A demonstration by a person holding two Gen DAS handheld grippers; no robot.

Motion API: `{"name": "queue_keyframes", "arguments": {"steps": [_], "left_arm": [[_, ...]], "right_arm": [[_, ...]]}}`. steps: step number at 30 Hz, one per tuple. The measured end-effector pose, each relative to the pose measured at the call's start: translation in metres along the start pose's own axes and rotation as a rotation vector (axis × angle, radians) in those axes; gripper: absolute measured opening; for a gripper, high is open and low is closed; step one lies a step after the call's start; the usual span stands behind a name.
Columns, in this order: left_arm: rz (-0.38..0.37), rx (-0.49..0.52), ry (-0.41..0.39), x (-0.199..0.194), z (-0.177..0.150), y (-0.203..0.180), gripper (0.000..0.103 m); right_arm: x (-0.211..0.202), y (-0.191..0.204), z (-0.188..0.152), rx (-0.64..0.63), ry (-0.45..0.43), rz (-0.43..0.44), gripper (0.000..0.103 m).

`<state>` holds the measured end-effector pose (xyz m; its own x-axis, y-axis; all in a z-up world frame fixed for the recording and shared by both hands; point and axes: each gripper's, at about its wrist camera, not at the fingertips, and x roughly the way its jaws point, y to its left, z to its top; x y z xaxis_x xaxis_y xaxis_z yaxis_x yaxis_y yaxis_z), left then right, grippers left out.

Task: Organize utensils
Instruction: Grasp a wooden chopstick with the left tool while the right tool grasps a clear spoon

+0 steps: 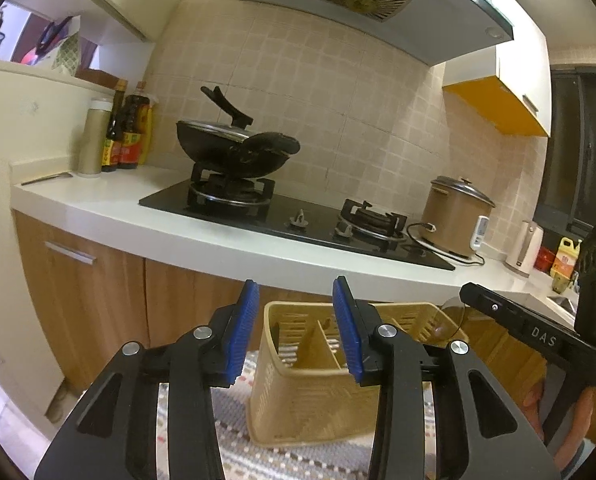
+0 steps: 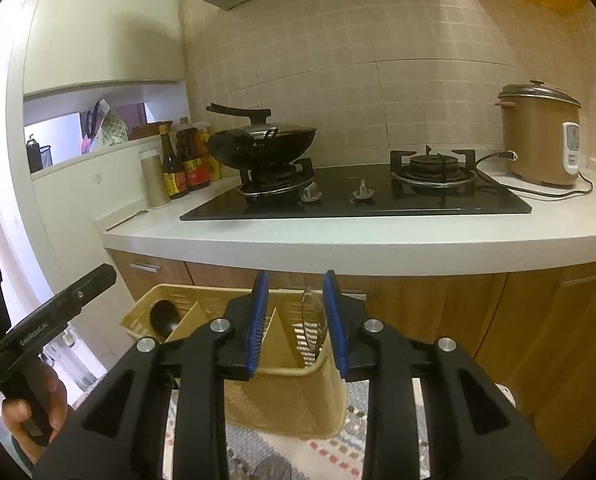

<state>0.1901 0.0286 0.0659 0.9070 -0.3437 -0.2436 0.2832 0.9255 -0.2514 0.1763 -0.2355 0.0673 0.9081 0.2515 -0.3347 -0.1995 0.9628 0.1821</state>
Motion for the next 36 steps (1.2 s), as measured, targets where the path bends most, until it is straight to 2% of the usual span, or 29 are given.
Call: {"name": "queue_keyframes", "arguments": {"steps": [4,7,10,12,13,17,20,24,26,32,36], "left_arm": [[-0.031,0.01,0.032,-0.017,0.002,-0.004,0.036],[-0.046,0.028,0.105,-0.023,-0.001,-0.01,0.036],[-0.091,0.023,0.241,-0.023,-0.011,-0.011,0.036],[-0.122,0.009,0.36,-0.018,-0.025,-0.009,0.036],[-0.128,0.004,0.401,-0.016,-0.031,-0.008,0.036],[-0.139,-0.031,0.62,0.0,-0.066,-0.001,0.036],[-0.127,-0.048,0.738,0.011,-0.094,0.007,0.036],[-0.158,-0.102,0.808,0.017,-0.116,0.014,0.034],[-0.146,-0.097,0.821,0.02,-0.124,0.015,0.033],[-0.087,-0.008,0.809,0.016,-0.137,0.001,0.03],[-0.022,0.091,0.788,0.013,-0.145,-0.018,0.03]], "right_arm": [[-0.015,0.002,0.001,0.014,0.019,-0.01,0.025],[-0.024,0.004,-0.001,0.033,0.074,-0.013,0.025],[-0.027,0.011,-0.01,0.023,0.198,-0.016,0.025],[-0.024,0.015,-0.02,0.009,0.282,-0.024,0.025],[-0.023,0.016,-0.025,0.006,0.316,-0.025,0.025],[-0.002,0.012,-0.061,0.061,0.561,0.031,0.025],[0.011,0.009,-0.084,0.098,0.674,0.066,0.025],[0.024,0.0,-0.106,0.172,0.764,0.094,0.025],[0.028,-0.003,-0.111,0.194,0.784,0.093,0.025],[0.029,-0.011,-0.115,0.203,0.791,0.079,0.025],[0.026,-0.016,-0.114,0.2,0.79,0.08,0.025]]}}
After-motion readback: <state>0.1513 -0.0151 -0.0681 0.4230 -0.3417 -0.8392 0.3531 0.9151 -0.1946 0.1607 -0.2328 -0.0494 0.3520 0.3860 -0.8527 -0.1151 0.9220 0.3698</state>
